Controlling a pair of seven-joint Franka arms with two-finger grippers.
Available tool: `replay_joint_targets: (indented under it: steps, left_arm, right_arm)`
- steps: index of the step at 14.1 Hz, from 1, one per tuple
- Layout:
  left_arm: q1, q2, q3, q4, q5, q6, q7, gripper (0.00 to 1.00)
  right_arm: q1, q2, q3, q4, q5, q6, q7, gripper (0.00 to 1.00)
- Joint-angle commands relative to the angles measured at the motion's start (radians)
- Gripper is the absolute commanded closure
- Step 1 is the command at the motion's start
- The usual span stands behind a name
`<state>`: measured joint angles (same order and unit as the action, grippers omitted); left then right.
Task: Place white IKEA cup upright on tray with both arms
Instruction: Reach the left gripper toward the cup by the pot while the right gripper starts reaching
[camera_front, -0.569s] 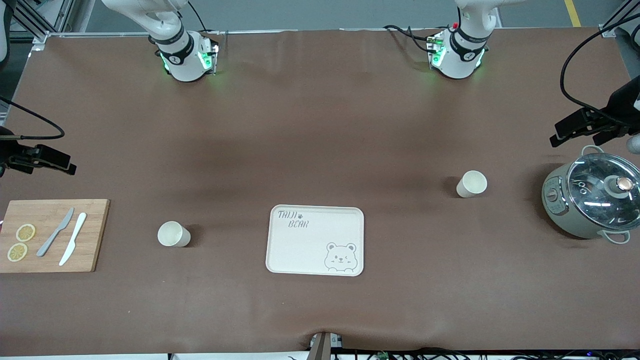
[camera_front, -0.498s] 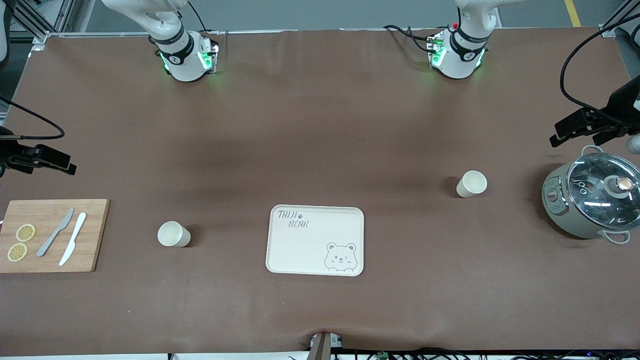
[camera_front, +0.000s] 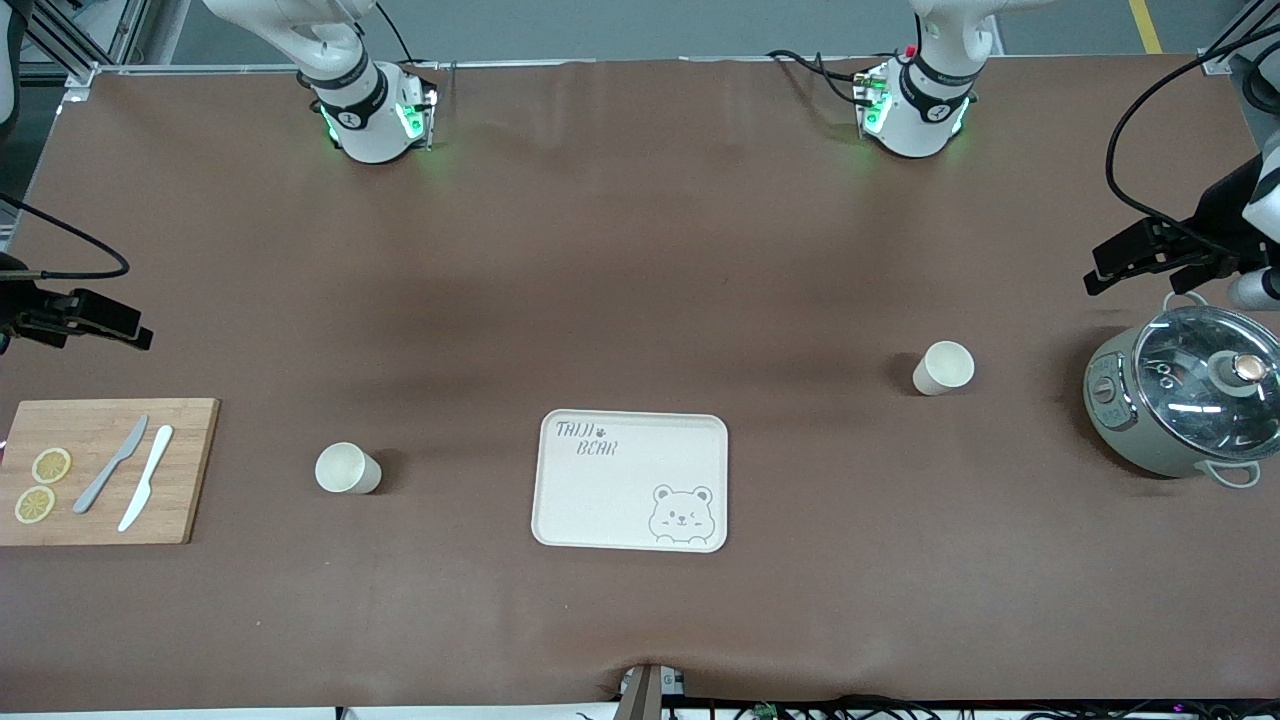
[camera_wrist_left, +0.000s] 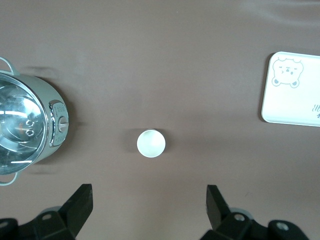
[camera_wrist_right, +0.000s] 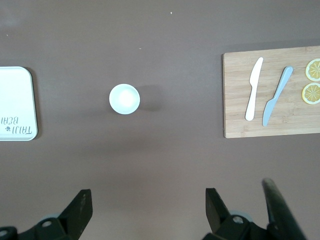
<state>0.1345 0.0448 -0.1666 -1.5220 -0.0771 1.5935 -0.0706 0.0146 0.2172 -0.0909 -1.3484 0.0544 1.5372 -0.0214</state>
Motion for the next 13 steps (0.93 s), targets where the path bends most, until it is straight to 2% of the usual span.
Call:
replay_joint_targets:
  steps: [1, 13]
  left_arm:
    - [0.004, 0.013, -0.004, 0.013, 0.014, -0.018, 0.005, 0.00]
    - [-0.041, 0.204, -0.005, 0.011, 0.030, 0.056, -0.064, 0.00]
  right_arm:
    - [-0.007, -0.012, 0.011, 0.002, -0.013, -0.014, 0.017, 0.00]
    - [-0.002, 0.001, 0.013, 0.000, -0.010, 0.012, 0.018, 0.00]
